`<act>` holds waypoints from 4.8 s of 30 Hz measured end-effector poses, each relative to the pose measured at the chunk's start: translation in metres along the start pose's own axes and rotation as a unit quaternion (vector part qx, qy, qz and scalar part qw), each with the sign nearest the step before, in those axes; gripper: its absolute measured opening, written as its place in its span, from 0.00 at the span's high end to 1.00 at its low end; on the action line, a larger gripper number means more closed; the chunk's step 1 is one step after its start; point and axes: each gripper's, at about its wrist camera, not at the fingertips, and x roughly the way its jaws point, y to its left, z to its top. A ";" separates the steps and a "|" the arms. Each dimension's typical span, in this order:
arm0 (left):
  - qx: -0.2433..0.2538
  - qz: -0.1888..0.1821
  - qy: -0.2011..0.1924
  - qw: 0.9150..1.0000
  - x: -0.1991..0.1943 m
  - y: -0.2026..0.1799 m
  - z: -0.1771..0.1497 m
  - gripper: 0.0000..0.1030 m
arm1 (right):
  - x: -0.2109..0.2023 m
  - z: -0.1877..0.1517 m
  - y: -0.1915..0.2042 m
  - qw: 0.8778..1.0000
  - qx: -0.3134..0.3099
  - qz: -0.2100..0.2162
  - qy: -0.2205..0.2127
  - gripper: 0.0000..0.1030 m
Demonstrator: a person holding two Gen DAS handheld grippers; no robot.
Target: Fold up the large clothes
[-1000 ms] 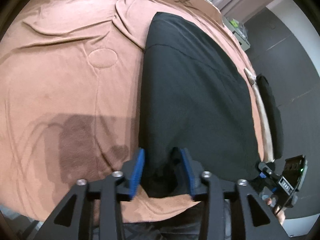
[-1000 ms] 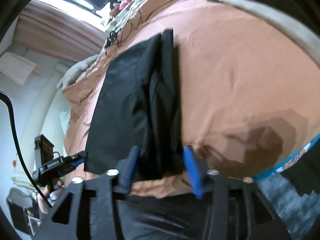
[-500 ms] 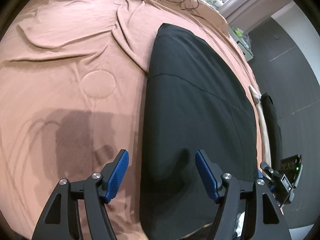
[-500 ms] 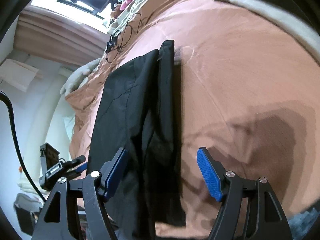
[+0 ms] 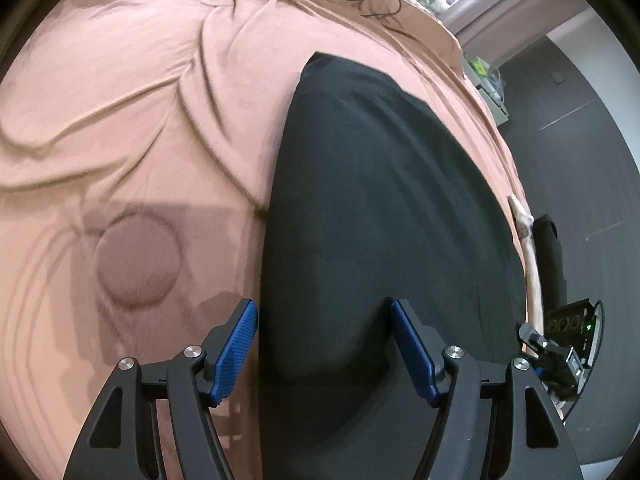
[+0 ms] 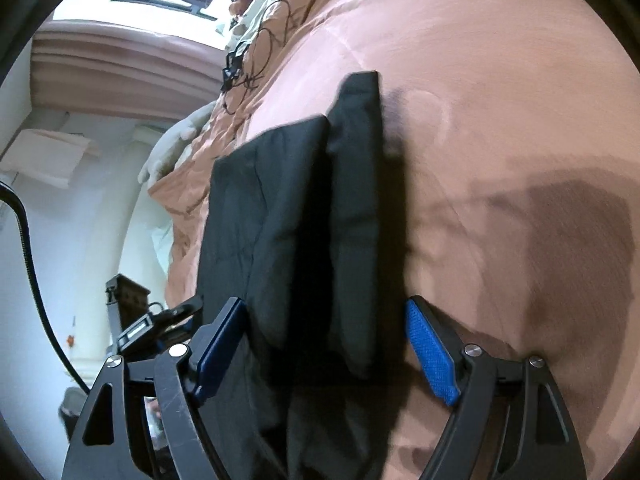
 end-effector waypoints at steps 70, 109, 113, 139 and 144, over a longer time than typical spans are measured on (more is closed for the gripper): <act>0.025 -0.032 -0.226 0.973 -0.277 -0.037 -0.081 0.85 | -0.081 -0.125 0.296 0.951 -0.294 0.049 -0.088 0.86; -0.029 0.026 -0.363 0.931 -0.525 0.113 -0.181 0.87 | 0.029 -0.253 0.477 0.901 -0.379 0.210 0.022 0.87; -0.059 0.021 -0.370 0.927 -0.523 0.169 -0.181 0.87 | 0.080 -0.259 0.491 0.899 -0.378 0.214 0.052 0.87; -0.173 0.168 -0.394 0.887 -0.642 0.444 -0.170 0.87 | 0.381 -0.355 0.622 0.854 -0.336 0.314 0.244 0.87; -0.183 0.192 -0.379 0.887 -0.635 0.485 -0.152 0.87 | 0.434 -0.361 0.616 0.854 -0.306 0.318 0.274 0.87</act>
